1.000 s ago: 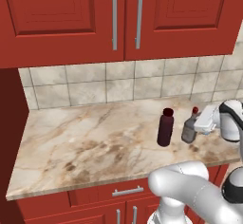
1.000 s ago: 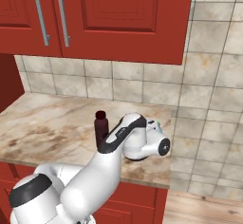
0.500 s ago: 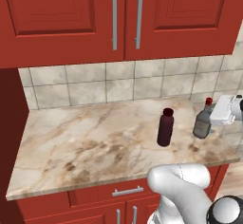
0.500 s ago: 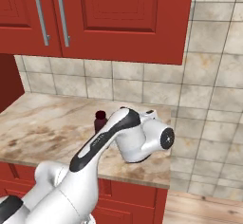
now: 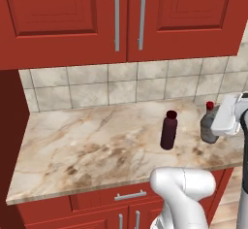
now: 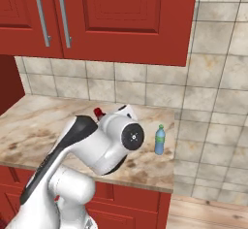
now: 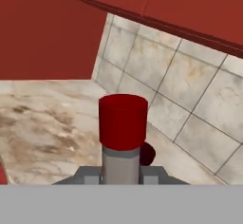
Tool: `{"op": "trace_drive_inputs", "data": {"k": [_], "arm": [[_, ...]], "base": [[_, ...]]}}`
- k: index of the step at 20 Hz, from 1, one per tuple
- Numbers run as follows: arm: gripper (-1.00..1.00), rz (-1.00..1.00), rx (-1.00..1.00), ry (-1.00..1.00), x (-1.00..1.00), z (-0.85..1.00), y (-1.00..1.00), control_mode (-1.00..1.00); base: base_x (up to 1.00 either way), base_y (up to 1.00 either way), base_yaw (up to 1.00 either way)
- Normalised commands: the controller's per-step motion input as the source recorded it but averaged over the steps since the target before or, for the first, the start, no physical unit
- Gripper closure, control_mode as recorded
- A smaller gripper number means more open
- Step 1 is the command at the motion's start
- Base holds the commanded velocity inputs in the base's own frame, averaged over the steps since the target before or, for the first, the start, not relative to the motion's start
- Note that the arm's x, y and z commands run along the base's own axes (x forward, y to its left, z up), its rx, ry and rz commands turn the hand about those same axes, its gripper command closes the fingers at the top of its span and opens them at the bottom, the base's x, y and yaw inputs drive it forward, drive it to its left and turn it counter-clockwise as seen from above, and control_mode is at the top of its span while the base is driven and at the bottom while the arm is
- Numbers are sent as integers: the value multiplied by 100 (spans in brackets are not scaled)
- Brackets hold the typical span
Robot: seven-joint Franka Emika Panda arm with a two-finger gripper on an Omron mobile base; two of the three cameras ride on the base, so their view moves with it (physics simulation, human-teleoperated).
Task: Place the drinks on the dining counter in a tight cluster.
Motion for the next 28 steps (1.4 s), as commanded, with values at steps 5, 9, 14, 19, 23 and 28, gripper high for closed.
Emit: {"op": "trace_drive_inputs", "data": {"k": [5, 9, 14, 19, 23, 28], "arm": [[100, -1, -6, 0, -15, 6, 14, -100], [100, 0, 0, 0, 0, 0, 0, 100], [100, 0, 0, 0, 0, 0, 0, 100], [100, 0, 0, 0, 0, 0, 0, 100], [100, 0, 0, 0, 0, 0, 0, 100], [100, 0, 0, 0, 0, 0, 0, 100]], "base": [[0, 0, 0], [-46, 1, -7], [-99, 0, -50], [-35, 8, -90], [0, 0, -100], [0, 1, -100]]}}
